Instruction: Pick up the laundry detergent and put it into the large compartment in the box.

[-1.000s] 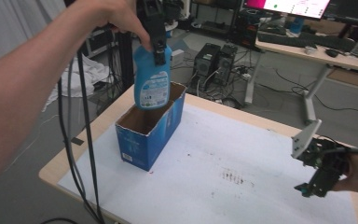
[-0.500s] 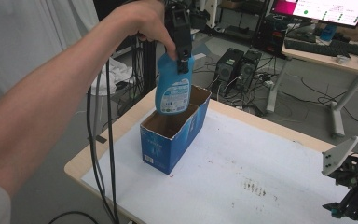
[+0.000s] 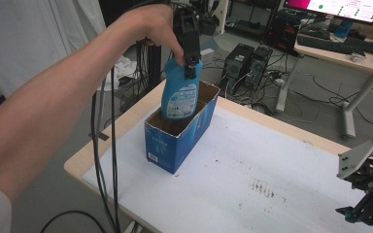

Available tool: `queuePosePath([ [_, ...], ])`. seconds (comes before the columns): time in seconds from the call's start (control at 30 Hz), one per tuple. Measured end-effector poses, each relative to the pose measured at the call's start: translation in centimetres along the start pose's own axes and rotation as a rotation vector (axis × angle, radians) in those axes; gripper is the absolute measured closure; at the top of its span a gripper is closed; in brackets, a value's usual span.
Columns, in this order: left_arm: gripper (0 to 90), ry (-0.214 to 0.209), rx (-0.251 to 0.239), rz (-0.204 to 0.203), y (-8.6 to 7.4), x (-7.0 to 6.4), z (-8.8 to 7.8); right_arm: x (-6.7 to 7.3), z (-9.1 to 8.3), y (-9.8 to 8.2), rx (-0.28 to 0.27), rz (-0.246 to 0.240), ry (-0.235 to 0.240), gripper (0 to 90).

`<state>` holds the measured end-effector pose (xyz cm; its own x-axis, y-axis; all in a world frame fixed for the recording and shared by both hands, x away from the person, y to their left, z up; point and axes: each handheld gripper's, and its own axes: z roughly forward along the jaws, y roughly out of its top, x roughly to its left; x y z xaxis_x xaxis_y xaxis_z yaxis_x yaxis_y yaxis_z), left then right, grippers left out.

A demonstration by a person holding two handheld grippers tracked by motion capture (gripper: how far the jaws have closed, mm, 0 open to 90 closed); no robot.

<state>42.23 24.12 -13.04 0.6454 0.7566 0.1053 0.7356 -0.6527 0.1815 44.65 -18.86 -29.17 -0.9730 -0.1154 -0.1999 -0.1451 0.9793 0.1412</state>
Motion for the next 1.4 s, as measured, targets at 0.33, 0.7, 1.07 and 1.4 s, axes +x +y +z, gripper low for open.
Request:
queuePosePath([
  [0.33,38.5,-0.023,0.023,0.039,-0.4,-0.2,3.5,0.0,0.5,0.3,0.007,-0.008,0.008,12.3],
  [0.7,38.4,-0.058,0.027,0.099,-1.2,0.2,7.5,0.1,1.0,0.1,0.014,0.003,0.022,12.3],
  [1.07,38.4,-0.082,0.033,0.209,-1.9,0.1,10.4,0.3,1.5,0.1,0.022,-0.002,0.028,12.3],
  [1.4,38.4,-0.081,0.047,0.306,-2.4,-0.3,12.6,0.5,1.7,0.1,0.024,0.002,0.032,12.3],
])
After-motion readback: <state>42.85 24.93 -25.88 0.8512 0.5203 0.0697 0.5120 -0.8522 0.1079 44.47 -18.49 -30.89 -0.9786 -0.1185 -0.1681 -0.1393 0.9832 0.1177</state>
